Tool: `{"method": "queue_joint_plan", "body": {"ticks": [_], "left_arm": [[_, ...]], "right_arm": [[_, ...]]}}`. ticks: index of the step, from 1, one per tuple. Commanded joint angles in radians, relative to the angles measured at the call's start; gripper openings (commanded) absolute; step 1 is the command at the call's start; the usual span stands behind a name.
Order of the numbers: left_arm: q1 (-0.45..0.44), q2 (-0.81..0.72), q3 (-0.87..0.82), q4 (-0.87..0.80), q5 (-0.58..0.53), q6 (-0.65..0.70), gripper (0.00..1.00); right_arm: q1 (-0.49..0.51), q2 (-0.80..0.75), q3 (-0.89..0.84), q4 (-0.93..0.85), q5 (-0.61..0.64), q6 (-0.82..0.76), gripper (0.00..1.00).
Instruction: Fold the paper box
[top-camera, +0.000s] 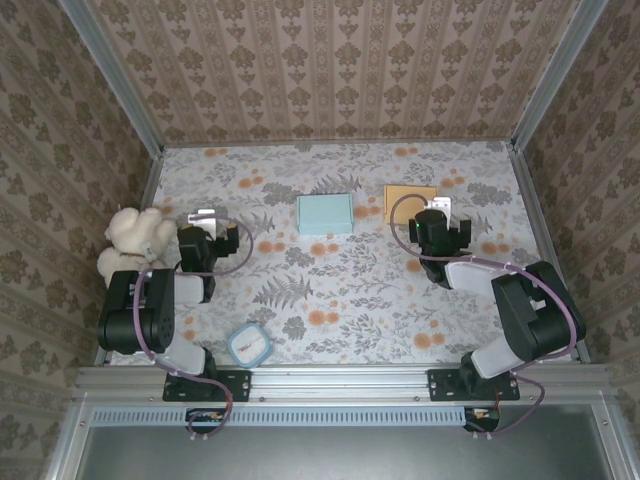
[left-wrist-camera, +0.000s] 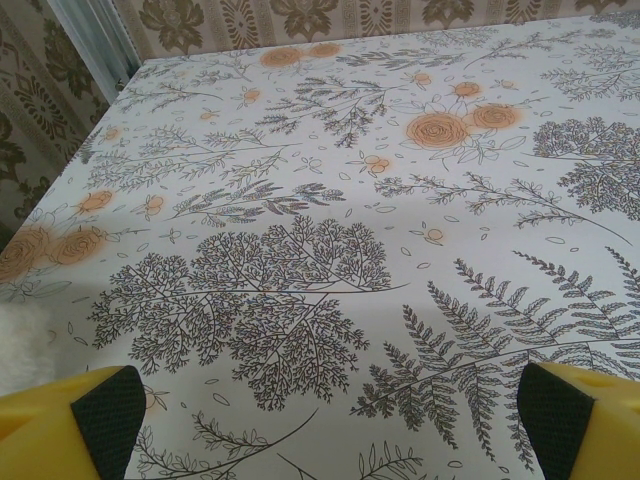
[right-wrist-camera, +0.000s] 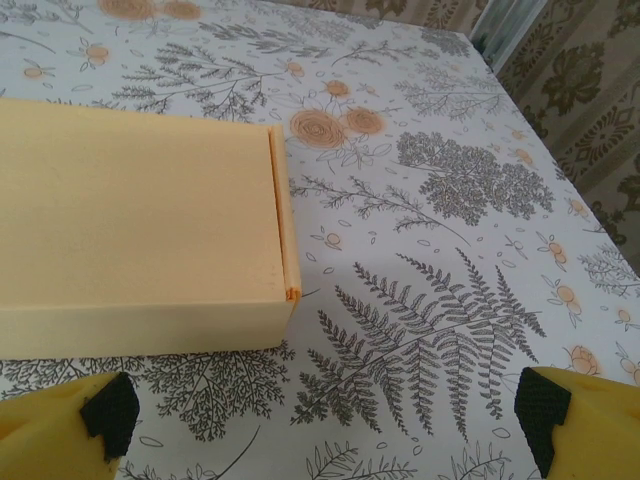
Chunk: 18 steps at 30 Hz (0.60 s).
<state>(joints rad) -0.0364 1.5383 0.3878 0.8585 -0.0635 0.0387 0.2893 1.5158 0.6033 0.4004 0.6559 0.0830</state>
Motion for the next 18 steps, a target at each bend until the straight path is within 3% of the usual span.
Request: {"method": "queue_joint_plan", "body": {"ticks": [1, 18], "left_arm": [[0.011, -0.001, 0.016, -0.003, 0.015, 0.009, 1.00], [0.010, -0.002, 0.017, -0.003, 0.015, 0.009, 1.00]], "right_arm": [[-0.014, -0.020, 0.005, 0.025, 0.029, 0.027, 1.00], [-0.066, -0.080, -0.051, 0.050, 0.040, 0.088, 1.00]]}}
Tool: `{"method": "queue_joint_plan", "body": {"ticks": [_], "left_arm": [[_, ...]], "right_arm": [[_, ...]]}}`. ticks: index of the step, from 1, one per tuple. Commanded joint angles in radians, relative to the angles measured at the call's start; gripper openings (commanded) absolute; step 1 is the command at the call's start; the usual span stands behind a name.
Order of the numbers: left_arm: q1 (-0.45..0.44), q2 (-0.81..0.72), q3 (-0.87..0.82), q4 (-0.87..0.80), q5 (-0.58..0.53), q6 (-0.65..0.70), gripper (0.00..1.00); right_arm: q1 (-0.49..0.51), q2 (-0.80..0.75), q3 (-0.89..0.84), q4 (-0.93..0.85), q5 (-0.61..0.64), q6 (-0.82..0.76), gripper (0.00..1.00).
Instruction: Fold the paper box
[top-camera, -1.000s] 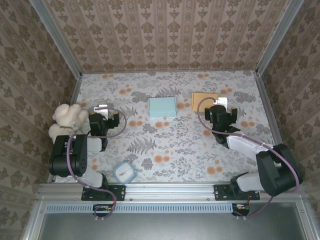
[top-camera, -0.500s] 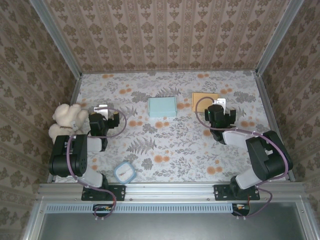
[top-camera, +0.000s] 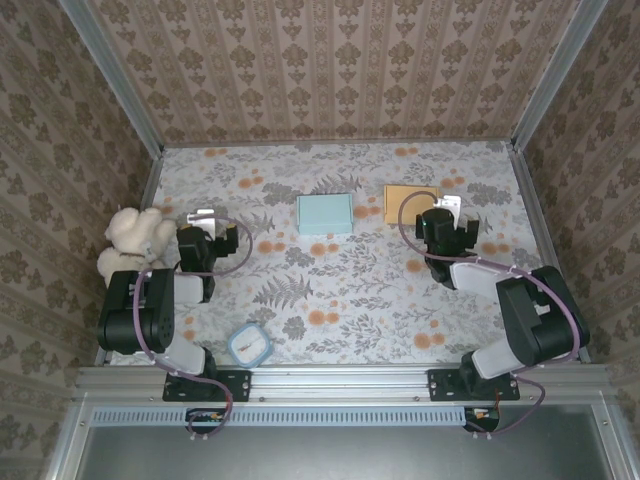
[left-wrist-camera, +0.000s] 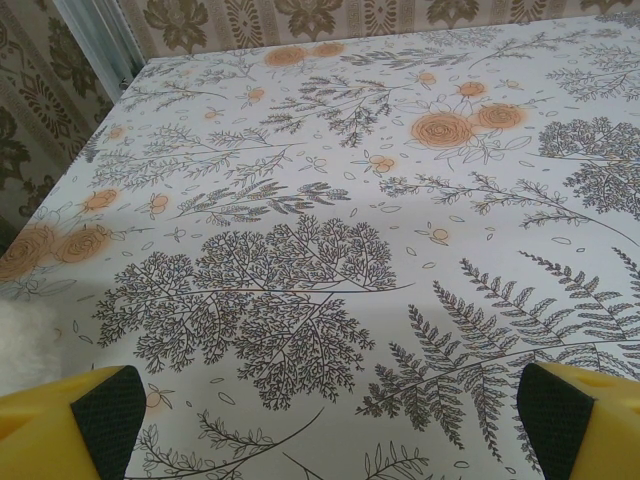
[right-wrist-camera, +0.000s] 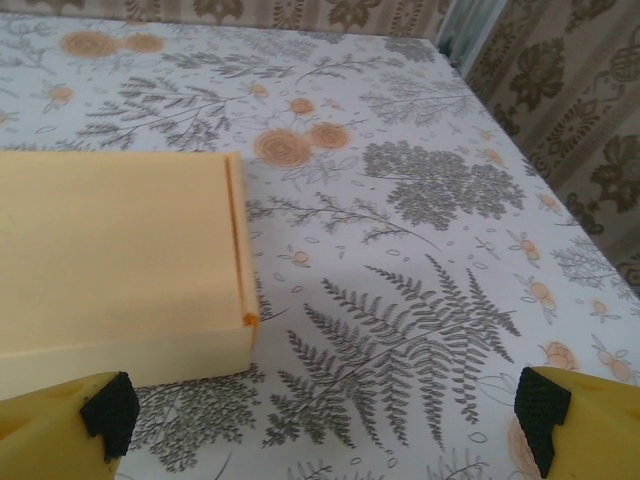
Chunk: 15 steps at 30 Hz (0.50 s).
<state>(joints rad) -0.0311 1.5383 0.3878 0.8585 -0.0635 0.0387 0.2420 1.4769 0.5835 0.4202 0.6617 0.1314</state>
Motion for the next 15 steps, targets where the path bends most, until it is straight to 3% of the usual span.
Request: {"method": "queue_joint_plan", "body": {"ticks": [1, 15], "left_arm": [[0.005, -0.002, 0.017, -0.003, 0.014, 0.009, 1.00], [0.005, -0.002, 0.017, -0.002, 0.015, 0.009, 1.00]], "right_arm": [[-0.029, -0.053, -0.044, 0.041, 0.035, 0.046, 1.00], [-0.090, -0.147, -0.167, 0.197, 0.005, 0.049, 1.00]]}}
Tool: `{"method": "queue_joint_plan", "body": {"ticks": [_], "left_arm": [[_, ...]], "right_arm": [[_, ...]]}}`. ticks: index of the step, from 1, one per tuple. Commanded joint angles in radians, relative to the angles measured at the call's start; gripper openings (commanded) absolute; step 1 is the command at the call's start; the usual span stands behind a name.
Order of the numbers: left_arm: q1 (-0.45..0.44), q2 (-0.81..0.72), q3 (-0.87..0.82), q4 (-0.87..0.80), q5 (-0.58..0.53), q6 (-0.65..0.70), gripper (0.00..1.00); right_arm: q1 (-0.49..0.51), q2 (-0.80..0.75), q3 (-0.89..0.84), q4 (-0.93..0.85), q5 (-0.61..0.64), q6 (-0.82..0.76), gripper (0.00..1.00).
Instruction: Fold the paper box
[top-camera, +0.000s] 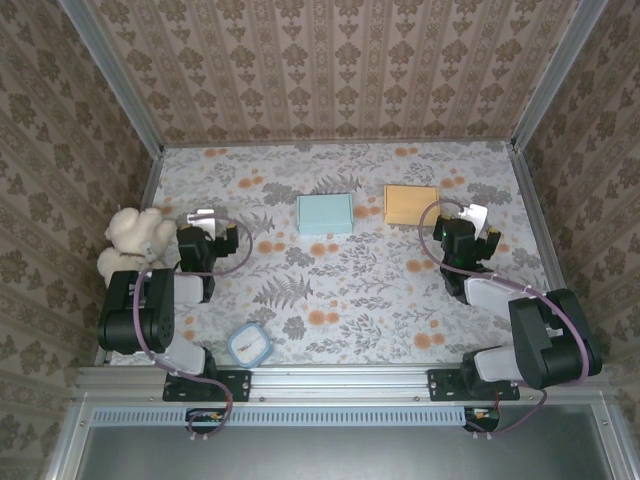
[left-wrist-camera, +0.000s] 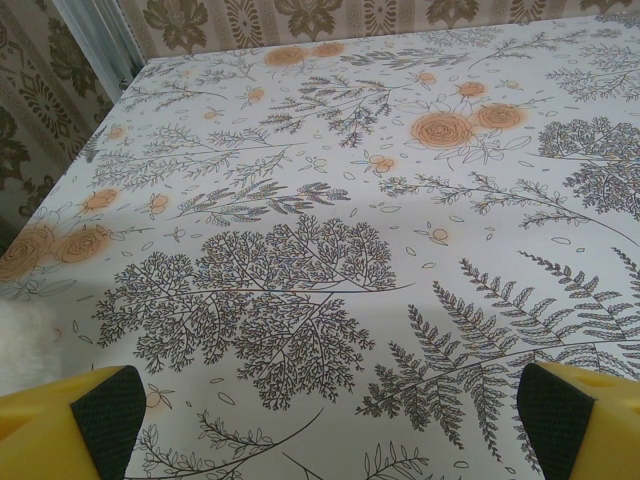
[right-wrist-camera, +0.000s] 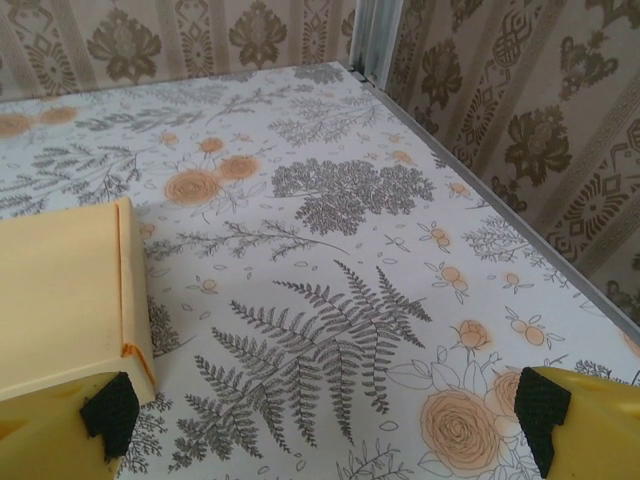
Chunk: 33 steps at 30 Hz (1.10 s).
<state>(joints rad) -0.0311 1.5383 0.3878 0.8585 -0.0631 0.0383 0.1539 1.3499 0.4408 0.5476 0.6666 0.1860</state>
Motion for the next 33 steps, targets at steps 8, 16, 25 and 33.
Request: {"method": "queue_joint_plan", "body": {"ticks": [8, 16, 25, 33], "left_arm": [[0.005, -0.002, 0.017, -0.003, 0.014, 0.010, 1.00], [0.005, -0.002, 0.017, -0.002, 0.015, 0.009, 1.00], [0.005, -0.003, 0.017, -0.002, 0.016, 0.009, 1.00], [0.005, -0.002, 0.017, -0.002, 0.016, 0.009, 1.00]], "right_arm": [[-0.002, -0.022, -0.073, 0.191, -0.023, -0.059, 1.00], [-0.004, 0.114, -0.179, 0.578, -0.041, -0.132, 1.00], [0.016, 0.094, -0.161, 0.504, -0.096, -0.155, 1.00], [0.035, 0.112, -0.169, 0.543, -0.118, -0.193, 1.00]]}}
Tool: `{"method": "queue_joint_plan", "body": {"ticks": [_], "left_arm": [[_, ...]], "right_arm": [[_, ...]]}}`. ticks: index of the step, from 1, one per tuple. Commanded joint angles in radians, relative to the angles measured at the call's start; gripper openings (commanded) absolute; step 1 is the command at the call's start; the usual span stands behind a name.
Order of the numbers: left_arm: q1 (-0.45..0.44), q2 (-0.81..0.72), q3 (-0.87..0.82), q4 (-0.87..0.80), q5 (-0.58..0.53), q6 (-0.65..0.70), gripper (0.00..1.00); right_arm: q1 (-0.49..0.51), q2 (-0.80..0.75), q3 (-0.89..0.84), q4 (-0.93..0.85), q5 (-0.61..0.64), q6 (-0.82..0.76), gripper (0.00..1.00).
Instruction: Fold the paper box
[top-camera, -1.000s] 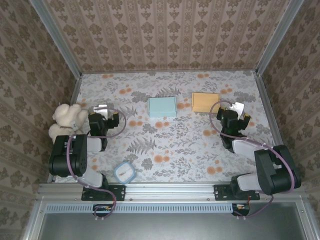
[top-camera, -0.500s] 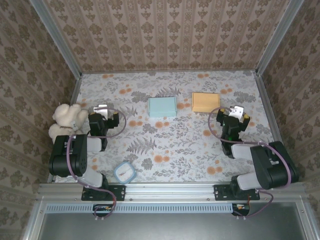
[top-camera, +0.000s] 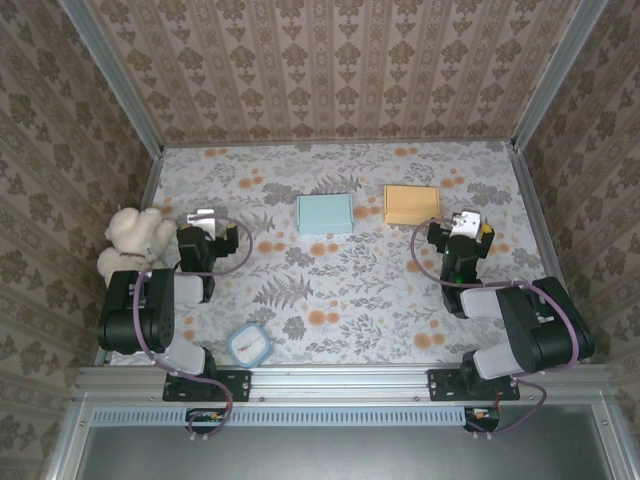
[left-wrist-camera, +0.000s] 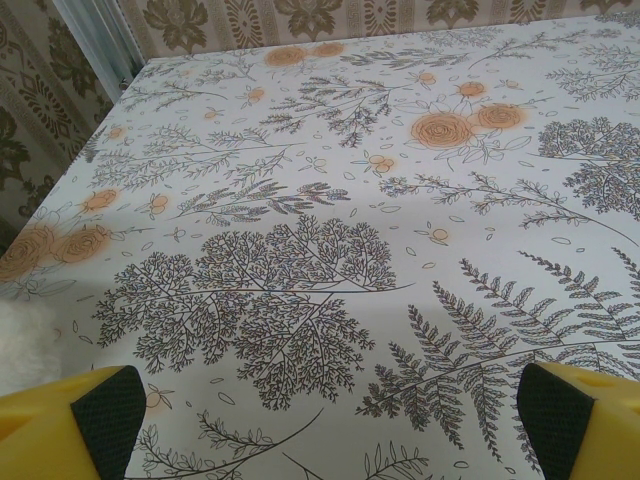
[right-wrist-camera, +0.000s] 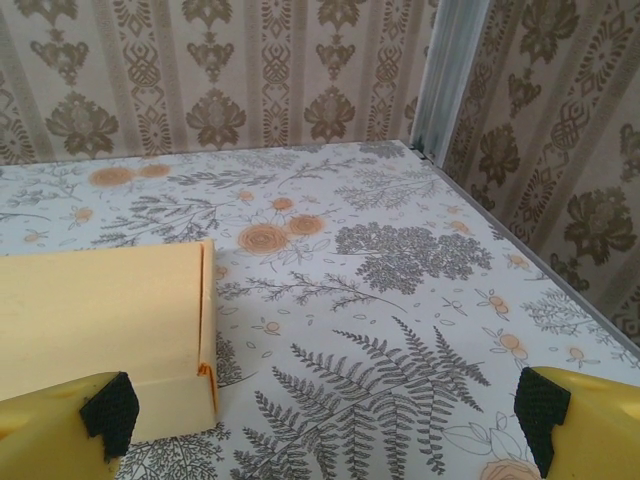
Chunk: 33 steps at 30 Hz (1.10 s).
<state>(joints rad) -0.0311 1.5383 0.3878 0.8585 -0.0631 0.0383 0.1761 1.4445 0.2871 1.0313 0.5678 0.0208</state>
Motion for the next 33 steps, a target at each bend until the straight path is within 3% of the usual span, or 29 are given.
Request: {"method": "queue_joint_plan", "body": {"ticks": [1, 10, 15, 18, 21, 24, 28, 30, 33], "left_arm": [[0.005, -0.002, 0.016, -0.003, 0.016, 0.010, 1.00], [0.005, -0.002, 0.017, -0.003, 0.016, 0.009, 1.00], [0.005, -0.002, 0.017, -0.003, 0.016, 0.010, 1.00], [0.005, -0.002, 0.016, -0.002, 0.016, 0.010, 1.00], [0.005, -0.003, 0.017, -0.003, 0.016, 0.009, 1.00], [0.005, -0.001, 0.017, -0.003, 0.016, 0.009, 1.00], [0.007, -0.002, 0.017, -0.003, 0.016, 0.009, 1.00], [0.006, -0.001, 0.017, -0.003, 0.017, 0.010, 1.00], [0.007, -0.002, 0.017, -0.002, 0.017, 0.008, 1.00]], "right_arm": [[0.015, 0.019, -0.017, 0.067, -0.021, -0.034, 1.00], [0.086, 0.055, -0.025, 0.132, -0.056, -0.151, 1.00], [0.231, 0.099, 0.088, -0.026, -0.023, -0.341, 1.00], [0.264, 0.137, 0.152, -0.116, -0.003, -0.379, 1.00], [0.218, 0.089, 0.104, -0.084, -0.050, -0.326, 1.00], [0.096, 0.023, 0.027, -0.023, -0.152, -0.187, 1.00], [-0.116, 0.093, -0.022, 0.115, -0.413, -0.003, 1.00], [-0.117, 0.078, 0.047, -0.049, -0.505, -0.042, 0.98], [-0.149, 0.081, 0.070, -0.086, -0.578, -0.028, 1.00]]}}
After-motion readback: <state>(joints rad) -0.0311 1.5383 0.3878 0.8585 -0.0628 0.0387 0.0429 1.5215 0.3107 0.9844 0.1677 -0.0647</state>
